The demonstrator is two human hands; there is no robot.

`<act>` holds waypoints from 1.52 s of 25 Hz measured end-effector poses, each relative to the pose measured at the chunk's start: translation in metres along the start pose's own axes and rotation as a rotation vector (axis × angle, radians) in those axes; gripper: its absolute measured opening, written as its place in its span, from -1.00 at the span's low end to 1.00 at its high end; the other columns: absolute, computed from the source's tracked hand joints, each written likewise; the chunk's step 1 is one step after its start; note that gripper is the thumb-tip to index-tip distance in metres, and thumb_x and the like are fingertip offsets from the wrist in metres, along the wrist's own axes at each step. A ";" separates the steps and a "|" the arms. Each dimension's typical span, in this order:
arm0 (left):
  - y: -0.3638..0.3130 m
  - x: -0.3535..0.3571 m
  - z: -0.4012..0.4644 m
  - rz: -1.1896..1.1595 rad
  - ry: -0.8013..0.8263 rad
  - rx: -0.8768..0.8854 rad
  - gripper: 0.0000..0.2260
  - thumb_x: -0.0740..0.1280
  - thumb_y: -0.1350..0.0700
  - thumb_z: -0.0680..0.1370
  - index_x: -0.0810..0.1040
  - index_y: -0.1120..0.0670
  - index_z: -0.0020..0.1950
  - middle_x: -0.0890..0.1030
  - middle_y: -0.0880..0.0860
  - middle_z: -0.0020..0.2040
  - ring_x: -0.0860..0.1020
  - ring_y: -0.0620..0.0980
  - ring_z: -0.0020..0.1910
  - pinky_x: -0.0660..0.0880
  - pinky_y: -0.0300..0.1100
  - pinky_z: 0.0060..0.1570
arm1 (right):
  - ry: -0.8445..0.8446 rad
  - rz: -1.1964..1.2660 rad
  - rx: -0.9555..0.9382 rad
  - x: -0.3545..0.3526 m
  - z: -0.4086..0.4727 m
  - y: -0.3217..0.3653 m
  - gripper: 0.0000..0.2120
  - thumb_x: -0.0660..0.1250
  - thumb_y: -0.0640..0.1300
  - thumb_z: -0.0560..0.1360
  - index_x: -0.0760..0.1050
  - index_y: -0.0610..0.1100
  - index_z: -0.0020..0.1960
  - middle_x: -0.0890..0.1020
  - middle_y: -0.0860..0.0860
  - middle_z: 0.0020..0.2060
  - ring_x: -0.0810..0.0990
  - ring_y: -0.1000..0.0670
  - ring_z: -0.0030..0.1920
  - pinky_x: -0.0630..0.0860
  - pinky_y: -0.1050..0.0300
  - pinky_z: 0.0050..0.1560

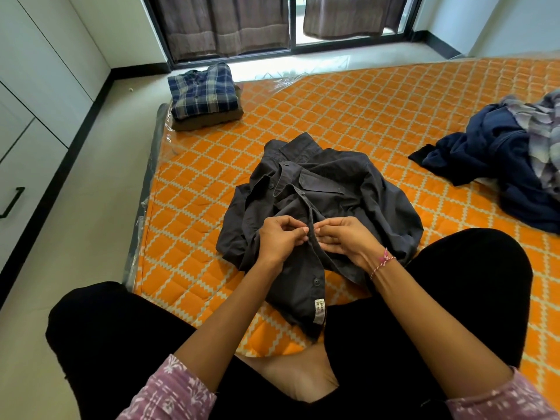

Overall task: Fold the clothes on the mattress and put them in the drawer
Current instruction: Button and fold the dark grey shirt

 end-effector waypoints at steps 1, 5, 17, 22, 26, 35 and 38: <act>0.002 0.001 0.000 0.002 0.003 -0.016 -0.93 0.38 0.32 0.49 0.61 0.19 -0.18 0.62 0.08 -0.30 0.60 -0.16 -0.36 0.54 -0.39 -0.30 | -0.011 -0.058 -0.025 0.001 0.000 0.000 -0.92 0.35 -0.34 0.48 0.58 -0.24 -0.18 0.62 -0.07 -0.38 0.60 0.12 -0.42 0.56 0.29 -0.39; 0.013 0.003 0.000 -0.113 -0.035 -0.118 -0.85 0.31 0.31 0.55 0.58 0.15 -0.19 0.61 0.07 -0.27 0.61 -0.09 -0.30 0.57 -0.34 -0.28 | -0.215 -0.548 -0.270 0.001 0.005 0.022 -0.93 0.46 -0.25 0.42 0.60 -0.18 -0.22 0.61 -0.03 -0.36 0.59 0.06 -0.33 0.57 0.22 -0.29; 0.028 0.003 -0.003 -0.418 -0.202 -0.324 -0.91 0.39 0.27 0.50 0.54 0.11 -0.16 0.60 0.05 -0.25 0.57 -0.10 -0.29 0.52 -0.31 -0.30 | -0.453 -0.767 -0.706 0.018 -0.017 0.037 -0.95 0.45 -0.22 0.42 0.59 -0.18 -0.19 0.61 -0.03 -0.25 0.55 0.03 -0.25 0.50 0.16 -0.21; 0.019 -0.007 -0.002 -0.402 -0.293 -0.164 -0.86 0.40 0.29 0.49 0.53 0.09 -0.19 0.60 0.05 -0.29 0.57 -0.09 -0.28 0.51 -0.31 -0.24 | -0.464 -0.584 -0.618 0.014 -0.015 0.036 -0.95 0.38 -0.21 0.48 0.60 -0.15 -0.16 0.61 0.02 -0.29 0.56 0.11 -0.26 0.49 0.28 -0.20; 0.009 -0.008 0.002 -0.413 -0.186 -0.085 -0.86 0.37 0.33 0.50 0.53 0.12 -0.19 0.57 0.04 -0.32 0.54 -0.15 -0.34 0.51 -0.38 -0.29 | -0.169 -0.013 -0.172 0.015 0.002 0.016 -0.86 0.32 -0.30 0.52 0.54 -0.18 -0.20 0.56 -0.01 -0.35 0.56 0.12 -0.32 0.49 0.31 -0.41; -0.023 -0.015 0.019 -0.155 0.016 0.062 -0.85 0.40 0.26 0.49 0.47 0.07 -0.07 0.56 -0.02 -0.33 0.54 -0.13 -0.35 0.51 -0.32 -0.36 | -0.012 0.184 0.054 0.021 0.014 0.030 -0.85 0.27 -0.31 0.54 0.50 -0.15 -0.19 0.60 0.00 -0.31 0.61 0.12 -0.32 0.57 0.25 -0.28; -0.044 -0.017 0.003 0.229 -0.165 0.327 -0.83 0.45 0.15 0.47 0.45 0.08 -0.09 0.54 -0.03 -0.34 0.53 -0.11 -0.41 0.49 -0.26 -0.37 | -0.037 0.201 0.073 0.025 0.030 0.048 -0.85 0.25 -0.26 0.55 0.47 -0.11 -0.18 0.55 0.01 -0.26 0.54 0.09 -0.21 0.48 0.17 -0.26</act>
Point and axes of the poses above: each hand's wrist, its own z-axis towards the middle knuckle, its own x-axis out of the palm, y = z × x, the point moved 9 cm from there along z, towards the middle knuckle
